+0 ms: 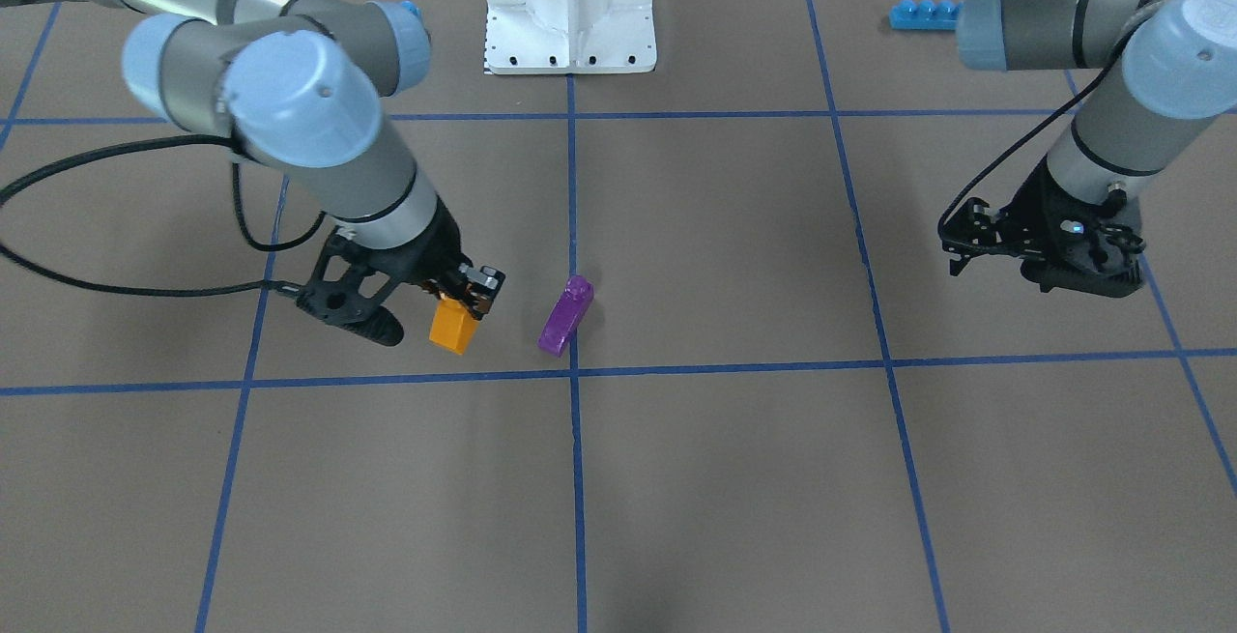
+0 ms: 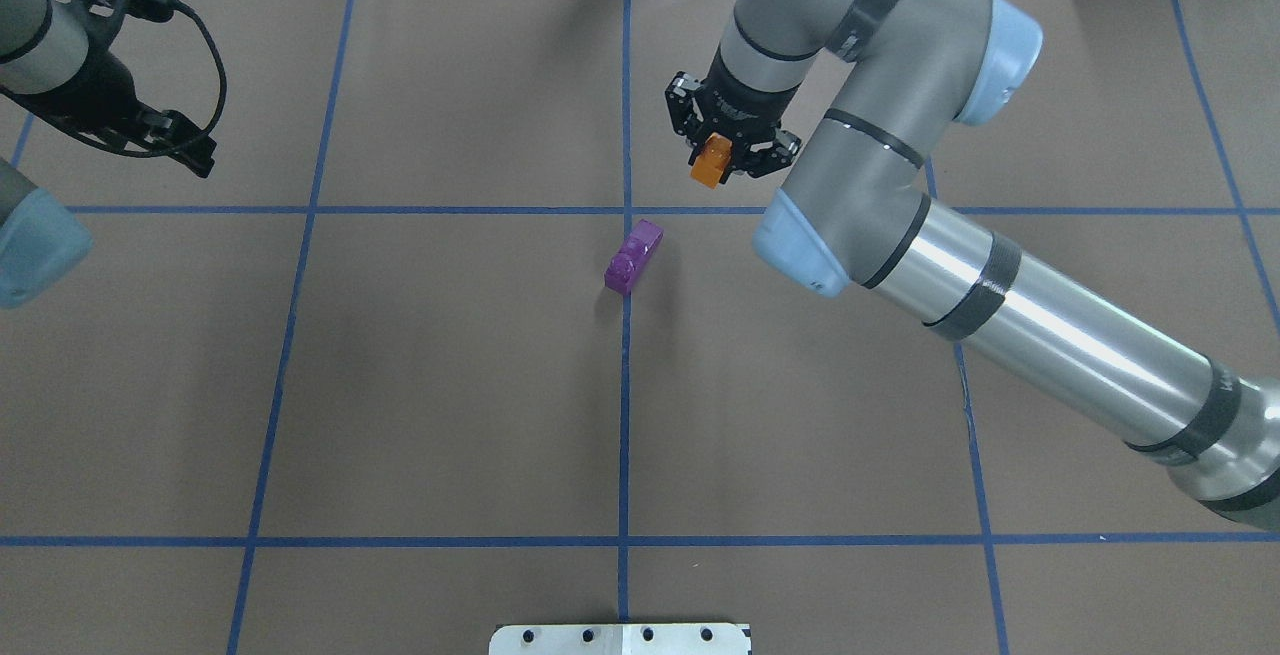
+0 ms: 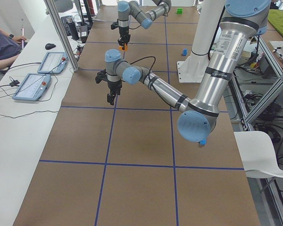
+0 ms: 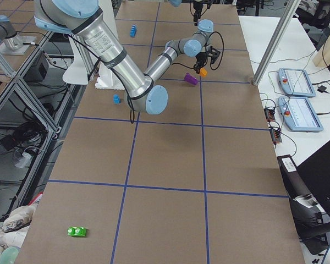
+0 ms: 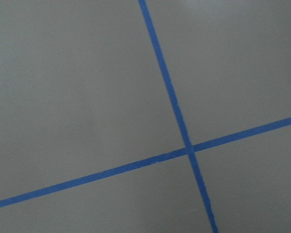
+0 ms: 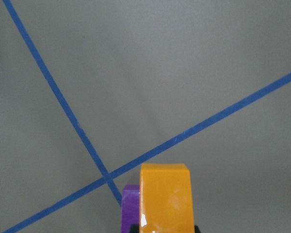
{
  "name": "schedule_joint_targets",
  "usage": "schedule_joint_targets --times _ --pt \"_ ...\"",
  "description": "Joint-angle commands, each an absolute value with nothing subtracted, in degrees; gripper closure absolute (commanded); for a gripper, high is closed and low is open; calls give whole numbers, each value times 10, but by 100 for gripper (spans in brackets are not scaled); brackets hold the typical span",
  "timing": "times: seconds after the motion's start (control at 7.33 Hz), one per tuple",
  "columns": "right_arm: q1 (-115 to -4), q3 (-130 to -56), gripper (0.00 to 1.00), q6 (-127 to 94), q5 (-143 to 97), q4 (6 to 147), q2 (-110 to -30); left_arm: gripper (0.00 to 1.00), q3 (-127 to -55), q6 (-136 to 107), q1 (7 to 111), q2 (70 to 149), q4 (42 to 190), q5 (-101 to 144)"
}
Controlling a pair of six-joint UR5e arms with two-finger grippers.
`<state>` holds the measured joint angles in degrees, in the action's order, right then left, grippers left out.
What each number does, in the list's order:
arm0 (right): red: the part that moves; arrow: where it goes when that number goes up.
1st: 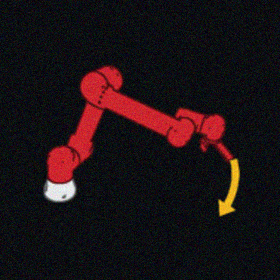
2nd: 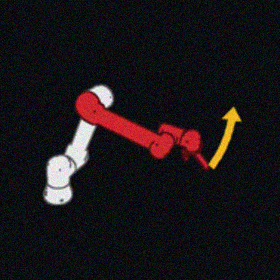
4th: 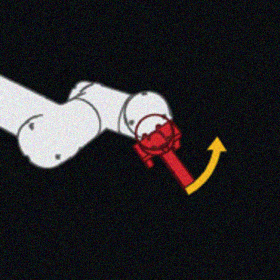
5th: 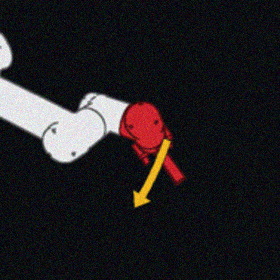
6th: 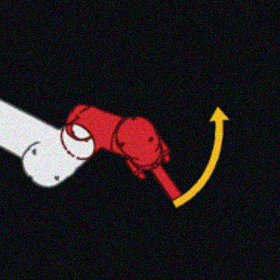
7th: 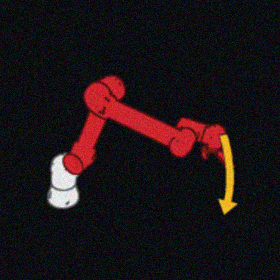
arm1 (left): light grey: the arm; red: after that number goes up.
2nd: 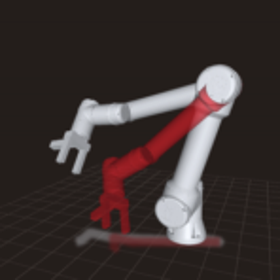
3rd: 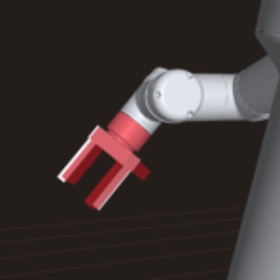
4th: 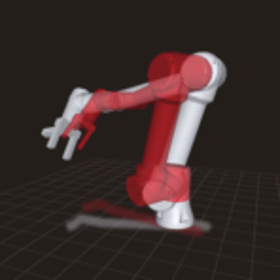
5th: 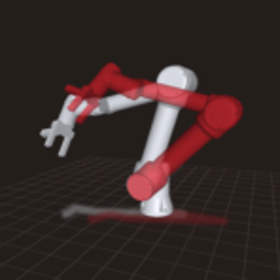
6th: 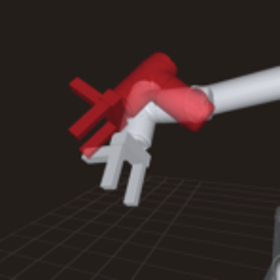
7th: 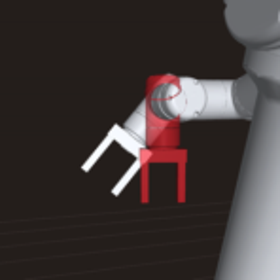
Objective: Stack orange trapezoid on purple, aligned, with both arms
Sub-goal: 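Carry the orange block with the right gripper over the purple block, then lower the orange block onto the purple block, aligning it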
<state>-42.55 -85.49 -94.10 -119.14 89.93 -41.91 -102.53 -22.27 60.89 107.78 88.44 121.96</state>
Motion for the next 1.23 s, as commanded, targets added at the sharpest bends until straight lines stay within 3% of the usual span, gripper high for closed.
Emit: schedule_joint_targets --times 0.0,0.41,0.68,1.09 --pt "-390 -848 100 -1053 -1170 913 -409 0 -1024 -212 613 1071 885 1220" --pt "-348 -823 100 -1092 -1133 909 -391 0 -1021 -212 613 1071 885 1220" --pt "-338 -733 100 -1103 -1121 907 -324 0 -1021 -212 613 1071 886 1220" --pt "-326 -732 100 -1102 -1112 904 -330 0 -1019 -213 611 1071 886 1219"
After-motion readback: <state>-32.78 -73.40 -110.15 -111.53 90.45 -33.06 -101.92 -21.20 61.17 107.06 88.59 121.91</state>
